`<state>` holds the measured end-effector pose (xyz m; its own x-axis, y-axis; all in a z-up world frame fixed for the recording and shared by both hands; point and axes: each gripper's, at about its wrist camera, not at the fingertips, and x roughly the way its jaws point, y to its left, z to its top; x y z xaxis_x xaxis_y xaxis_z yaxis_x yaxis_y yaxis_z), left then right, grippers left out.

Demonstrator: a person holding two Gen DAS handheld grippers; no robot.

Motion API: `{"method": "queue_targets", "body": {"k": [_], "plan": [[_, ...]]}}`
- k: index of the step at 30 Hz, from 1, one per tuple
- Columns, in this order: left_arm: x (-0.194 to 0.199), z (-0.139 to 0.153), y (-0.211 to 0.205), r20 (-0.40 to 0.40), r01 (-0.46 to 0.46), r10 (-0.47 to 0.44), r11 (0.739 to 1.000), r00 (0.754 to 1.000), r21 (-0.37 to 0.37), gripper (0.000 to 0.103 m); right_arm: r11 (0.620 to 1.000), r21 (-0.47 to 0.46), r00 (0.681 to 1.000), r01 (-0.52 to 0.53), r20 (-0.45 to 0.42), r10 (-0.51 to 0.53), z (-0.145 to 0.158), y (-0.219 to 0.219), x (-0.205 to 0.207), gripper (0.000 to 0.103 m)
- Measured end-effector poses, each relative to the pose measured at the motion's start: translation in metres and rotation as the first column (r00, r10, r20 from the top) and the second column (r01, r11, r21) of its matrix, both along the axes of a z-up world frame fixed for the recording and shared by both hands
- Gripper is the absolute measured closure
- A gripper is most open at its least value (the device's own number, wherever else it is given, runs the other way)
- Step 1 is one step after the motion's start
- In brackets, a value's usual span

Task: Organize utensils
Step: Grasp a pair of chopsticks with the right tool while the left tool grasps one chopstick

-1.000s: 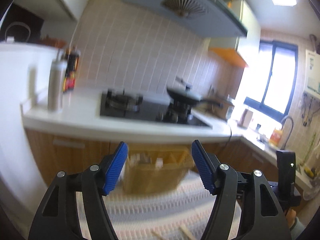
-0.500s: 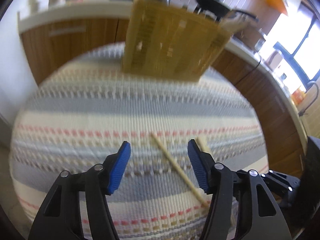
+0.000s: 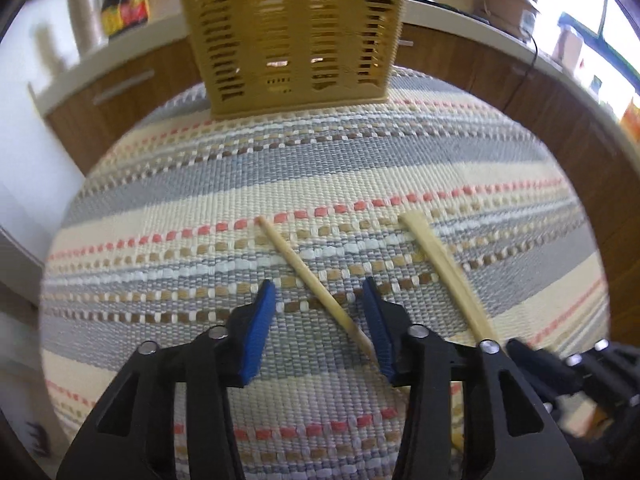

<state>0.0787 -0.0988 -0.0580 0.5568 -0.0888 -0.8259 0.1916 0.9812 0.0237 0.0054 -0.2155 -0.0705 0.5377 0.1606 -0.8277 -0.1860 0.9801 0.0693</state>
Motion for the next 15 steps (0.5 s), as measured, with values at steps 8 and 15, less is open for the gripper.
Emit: {"method": "queue_targets", "body": {"k": [8,15], "plan": [[-0.001,0.002,0.000,0.028,0.113,-0.113,0.993,0.993,0.025,0.098,0.996,0.064,0.998,0.058,-0.016,-0.057,0.003,-0.022,0.002,0.093],[0.000,0.009,0.017,-0.011,0.258,-0.258,0.966,0.966,-0.030,0.099,0.991,0.067,0.992,0.120,-0.044,-0.117,0.003,-0.037,0.010,0.093]]}}
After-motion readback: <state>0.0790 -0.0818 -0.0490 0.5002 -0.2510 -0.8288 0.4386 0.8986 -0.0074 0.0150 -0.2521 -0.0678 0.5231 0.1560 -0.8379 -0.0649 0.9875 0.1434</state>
